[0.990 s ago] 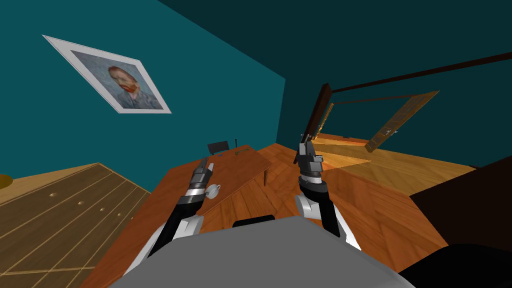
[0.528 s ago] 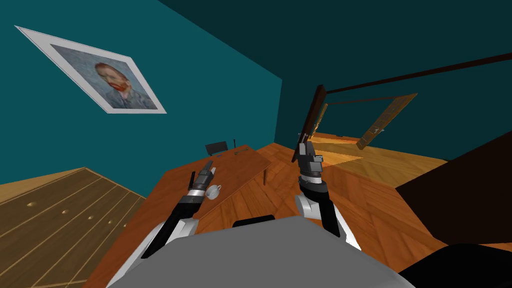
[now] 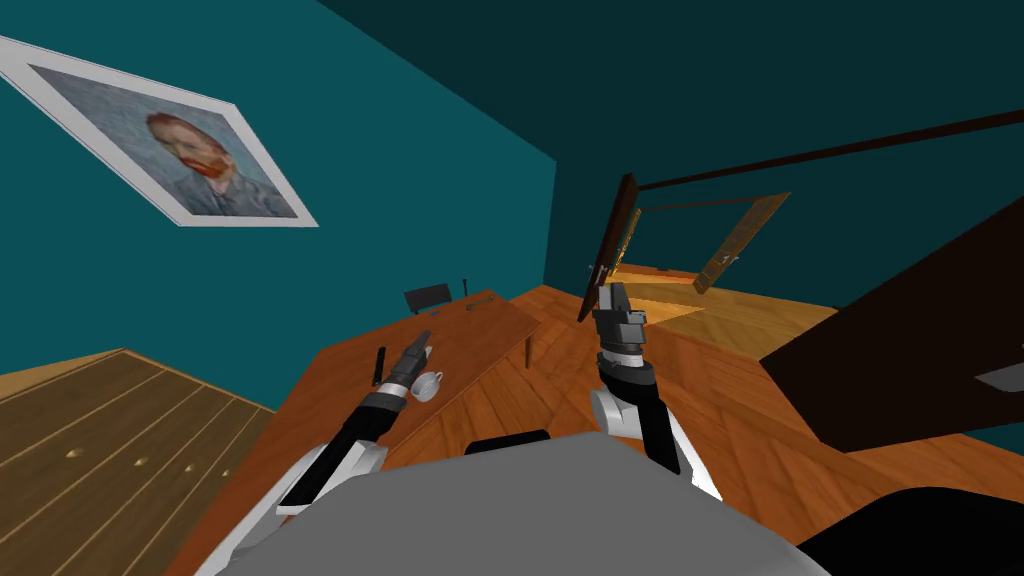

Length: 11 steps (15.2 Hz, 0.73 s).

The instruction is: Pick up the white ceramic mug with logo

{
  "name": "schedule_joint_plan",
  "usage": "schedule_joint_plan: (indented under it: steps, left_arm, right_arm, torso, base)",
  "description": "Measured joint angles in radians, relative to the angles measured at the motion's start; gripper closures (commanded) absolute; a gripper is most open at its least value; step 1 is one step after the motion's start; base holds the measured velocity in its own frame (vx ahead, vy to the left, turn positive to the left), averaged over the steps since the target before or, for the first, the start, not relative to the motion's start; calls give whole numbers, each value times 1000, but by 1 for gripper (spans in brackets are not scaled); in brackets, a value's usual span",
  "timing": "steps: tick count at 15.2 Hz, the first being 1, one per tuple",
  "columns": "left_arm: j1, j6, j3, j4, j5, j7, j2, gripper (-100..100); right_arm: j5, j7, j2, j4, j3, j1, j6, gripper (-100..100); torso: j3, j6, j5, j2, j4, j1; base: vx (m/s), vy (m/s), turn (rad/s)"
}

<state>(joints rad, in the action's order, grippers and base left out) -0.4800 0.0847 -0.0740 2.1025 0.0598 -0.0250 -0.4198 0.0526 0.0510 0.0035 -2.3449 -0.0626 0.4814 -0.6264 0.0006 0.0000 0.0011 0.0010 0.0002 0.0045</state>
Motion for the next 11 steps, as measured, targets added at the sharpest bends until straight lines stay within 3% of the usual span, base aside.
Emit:
schedule_joint_plan:
  steps: [7, 11]
  left_arm:
    - [8, -156, -23, -48, 59, -6, -102, -100]
    - [-9, -240, -27, -73, 109, -5, -176, -100]
  right_arm:
    - [0, 0, 0, 0, 0, 0, 0, 0]
    - [0, 0, 0, 0, 0, 0, 0, 0]
  torso:
    - [0, 0, 0, 0, 0, 2]
    - [0, 0, 0, 0, 0, 0]
  base:
    - [-23, 62, -155]
    - [-23, 49, -143]
